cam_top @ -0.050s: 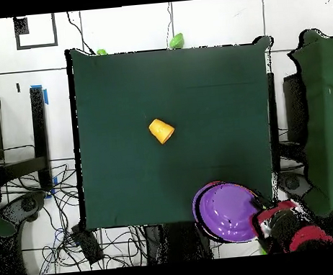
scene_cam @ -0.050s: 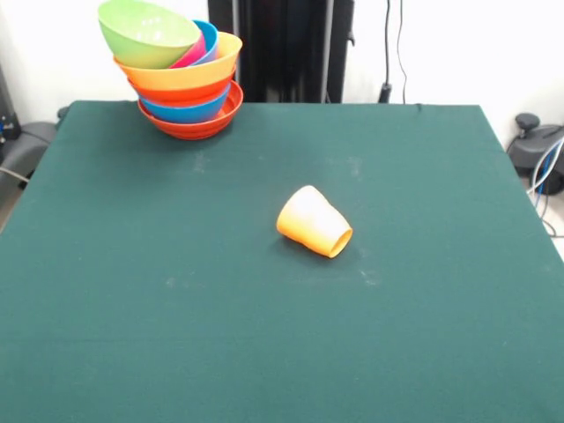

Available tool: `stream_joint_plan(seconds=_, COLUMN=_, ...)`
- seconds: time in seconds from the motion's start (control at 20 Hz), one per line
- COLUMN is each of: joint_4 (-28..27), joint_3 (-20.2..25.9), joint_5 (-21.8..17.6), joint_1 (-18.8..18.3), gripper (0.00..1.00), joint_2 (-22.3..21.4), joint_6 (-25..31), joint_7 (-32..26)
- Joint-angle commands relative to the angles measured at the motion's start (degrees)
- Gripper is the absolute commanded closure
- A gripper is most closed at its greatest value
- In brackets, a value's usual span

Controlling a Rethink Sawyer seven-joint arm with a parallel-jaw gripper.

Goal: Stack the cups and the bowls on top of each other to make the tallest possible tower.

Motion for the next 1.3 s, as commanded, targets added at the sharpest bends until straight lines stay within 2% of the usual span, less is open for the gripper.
stream_joint_plan(seconds=0.05, joint_4=12.58, joint_3=12.97, joint_5=-4.85, joint_1=-1.41, gripper=1.00, joint_2=3.62, joint_6=-4.16, joint_7=11.19)
stream_joint_plan(seconds=0.3, joint_4=15.88, joint_3=14.91, joint_5=-5.85, joint_1=-2.88, gripper=1.00, joint_2=3.81, joint_6=-6.80, joint_7=12.54)
stream_joint_plan(seconds=0.65, joint_4=16.00, joint_3=15.03, joint_5=-6.24, joint_1=-3.38, gripper=1.00, joint_2=4.04, joint_6=-4.97, joint_7=11.63)
stream_joint_plan(seconds=0.8, joint_4=16.28, joint_3=12.21, joint_5=-7.35, joint_1=-2.19, gripper=1.00, joint_2=4.05, joint_6=-5.54, joint_7=10.57)
stream_joint_plan(seconds=1.1, joint_4=16.19, joint_3=9.64, joint_5=-9.29, joint_1=-0.29, gripper=1.00, joint_2=3.54, joint_6=-6.61, joint_7=10.09)
stream_joint_plan(seconds=1.15, joint_4=15.83, joint_3=7.18, joint_5=-10.13, joint_1=0.88, gripper=1.00, joint_2=3.64, joint_6=-6.83, joint_7=9.18)
stream_joint_plan(seconds=1.3, joint_4=14.21, joint_3=3.63, joint_5=-12.32, joint_1=2.57, gripper=1.00, joint_2=3.83, joint_6=-6.30, joint_7=6.80)
